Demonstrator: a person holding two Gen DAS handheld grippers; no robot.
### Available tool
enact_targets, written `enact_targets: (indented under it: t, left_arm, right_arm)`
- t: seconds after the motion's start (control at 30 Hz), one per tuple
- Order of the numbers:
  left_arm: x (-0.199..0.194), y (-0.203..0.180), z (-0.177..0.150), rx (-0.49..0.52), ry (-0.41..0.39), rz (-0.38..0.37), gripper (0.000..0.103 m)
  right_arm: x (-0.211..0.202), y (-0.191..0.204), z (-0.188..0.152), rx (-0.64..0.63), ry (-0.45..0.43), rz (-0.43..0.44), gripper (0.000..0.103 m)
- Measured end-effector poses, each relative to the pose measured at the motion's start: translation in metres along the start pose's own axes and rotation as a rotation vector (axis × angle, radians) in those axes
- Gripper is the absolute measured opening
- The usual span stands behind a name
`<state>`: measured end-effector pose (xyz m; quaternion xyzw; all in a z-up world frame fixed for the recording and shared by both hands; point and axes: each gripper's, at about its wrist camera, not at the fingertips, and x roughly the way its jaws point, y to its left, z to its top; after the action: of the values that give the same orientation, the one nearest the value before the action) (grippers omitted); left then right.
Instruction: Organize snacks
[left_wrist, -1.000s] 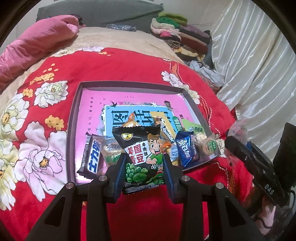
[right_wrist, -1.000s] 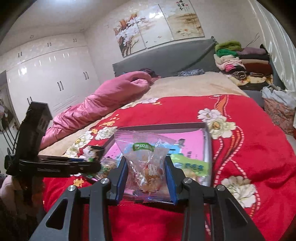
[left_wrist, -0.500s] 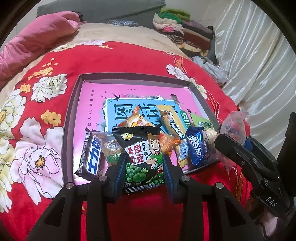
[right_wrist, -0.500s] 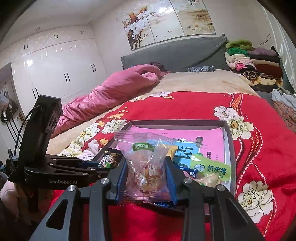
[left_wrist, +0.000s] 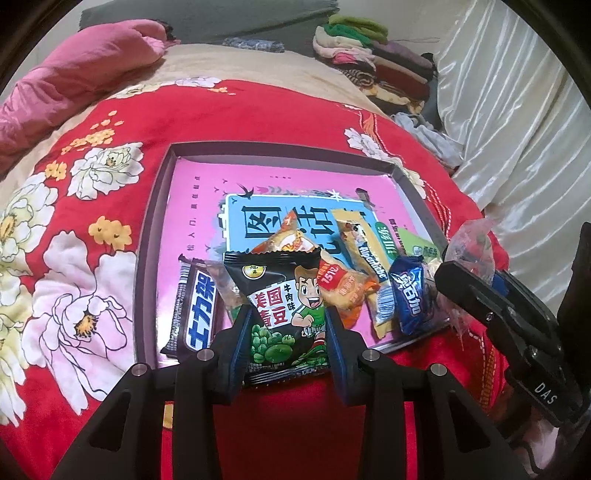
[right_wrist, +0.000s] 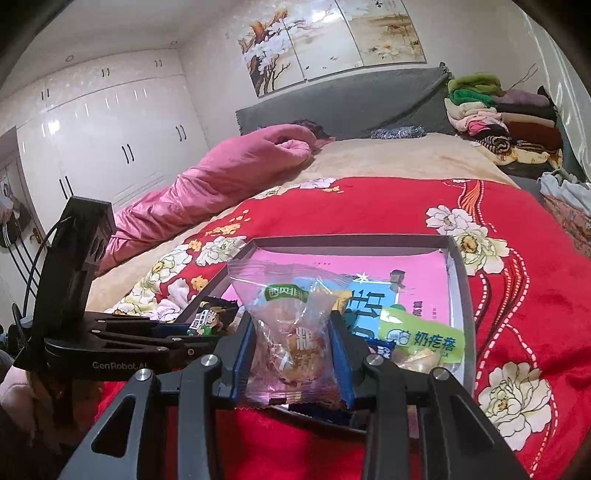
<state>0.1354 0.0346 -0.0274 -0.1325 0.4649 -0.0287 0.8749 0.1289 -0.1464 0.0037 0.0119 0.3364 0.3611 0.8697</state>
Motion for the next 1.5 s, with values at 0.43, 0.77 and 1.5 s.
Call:
enact_targets:
  t: [0.43,0.77,1.5]
  left_arm:
    - [0.0,0.003,0.0,-0.001,-0.005,0.008,0.039]
    - [-0.004,-0.002,0.002,0.014,-0.019,0.005,0.052]
    - [-0.048,-0.012,-0.025,0.052,-0.053,0.029,0.079]
  right_arm:
    - [0.03,0.013,-0.007,-0.074,0.077,-0.033,0.04]
    - [0.024,0.011,-0.007,-0.066,0.057,-0.038,0.058]
    - [-0.04,0.032,-0.017,-0.098,0.015,-0.202,0.085]
